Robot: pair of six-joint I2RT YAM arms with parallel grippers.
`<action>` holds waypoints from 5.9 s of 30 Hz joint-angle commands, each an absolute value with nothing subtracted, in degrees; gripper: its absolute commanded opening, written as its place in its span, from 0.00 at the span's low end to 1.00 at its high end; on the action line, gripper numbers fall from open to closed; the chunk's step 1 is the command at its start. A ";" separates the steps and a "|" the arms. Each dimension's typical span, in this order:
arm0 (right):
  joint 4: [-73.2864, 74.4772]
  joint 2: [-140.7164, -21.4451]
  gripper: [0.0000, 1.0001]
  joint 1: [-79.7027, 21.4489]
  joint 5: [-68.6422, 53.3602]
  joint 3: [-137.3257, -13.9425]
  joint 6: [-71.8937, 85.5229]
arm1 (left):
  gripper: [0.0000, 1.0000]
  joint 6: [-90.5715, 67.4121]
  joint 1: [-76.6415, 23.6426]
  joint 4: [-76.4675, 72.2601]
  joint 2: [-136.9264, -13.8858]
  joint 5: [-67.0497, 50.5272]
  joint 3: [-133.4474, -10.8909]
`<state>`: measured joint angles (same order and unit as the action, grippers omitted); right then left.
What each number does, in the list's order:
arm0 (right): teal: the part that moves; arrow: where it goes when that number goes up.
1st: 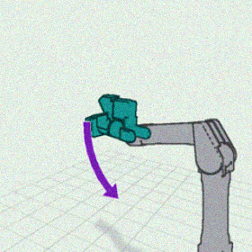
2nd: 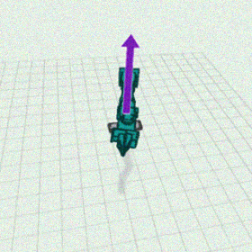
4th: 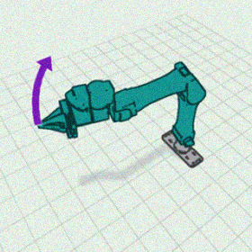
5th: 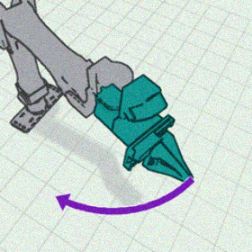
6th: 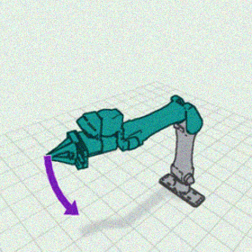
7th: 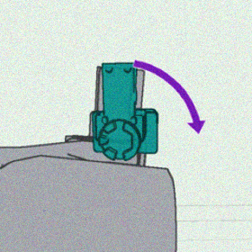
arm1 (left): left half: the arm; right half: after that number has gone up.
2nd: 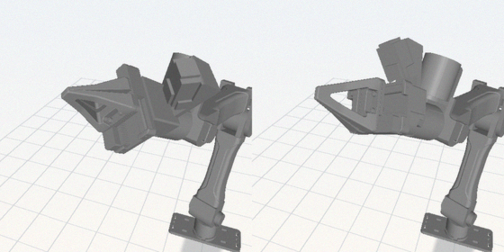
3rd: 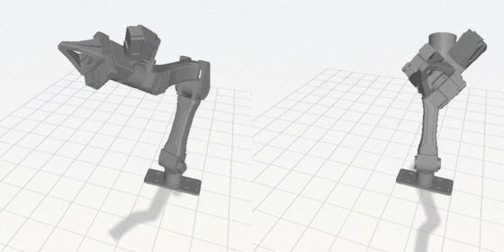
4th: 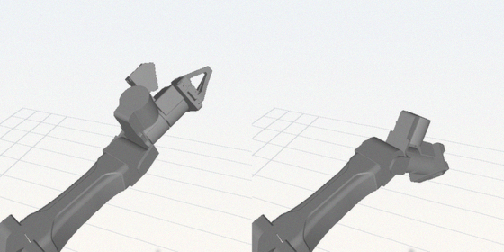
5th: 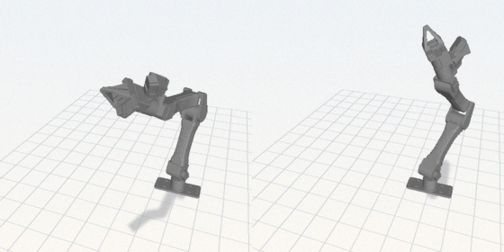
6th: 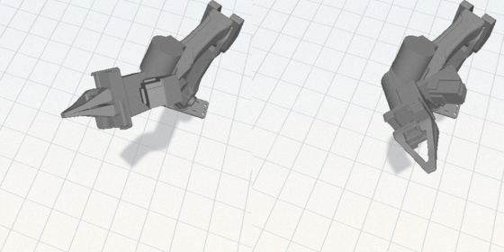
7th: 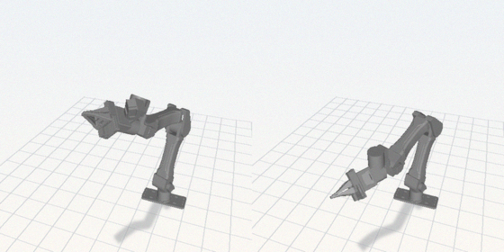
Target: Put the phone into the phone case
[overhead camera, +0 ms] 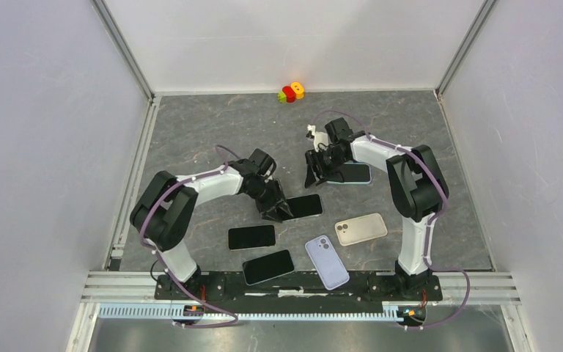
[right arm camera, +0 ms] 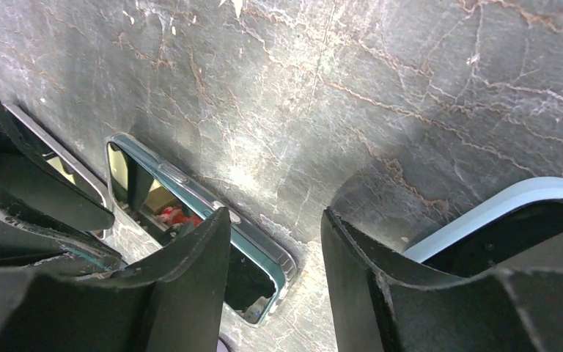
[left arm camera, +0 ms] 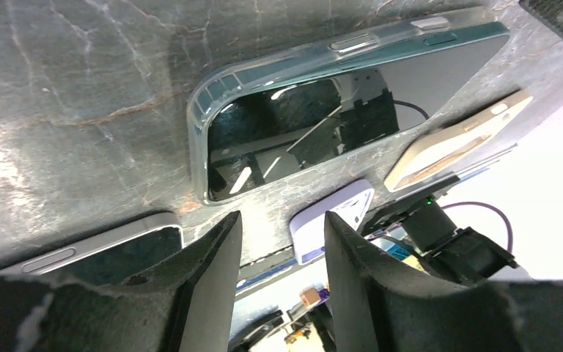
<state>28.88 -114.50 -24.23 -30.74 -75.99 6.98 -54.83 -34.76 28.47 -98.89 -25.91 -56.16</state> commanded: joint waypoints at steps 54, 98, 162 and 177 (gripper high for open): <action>24.72 -109.18 0.54 -21.53 -36.94 -58.76 10.98 | 0.52 -62.31 -33.06 23.53 -111.01 -23.07 -63.21; 21.48 -105.44 0.24 -19.49 -36.58 -47.89 12.99 | 0.18 -45.68 -44.73 34.36 -116.06 -23.74 -79.46; 27.53 -101.88 0.50 -25.88 -37.27 -47.53 22.65 | 0.50 -53.26 -31.56 20.85 -97.27 -24.87 -55.90; 14.34 -111.71 0.51 -25.92 -40.71 -55.26 33.01 | 0.50 -51.18 -31.81 23.41 -93.38 -21.96 -55.37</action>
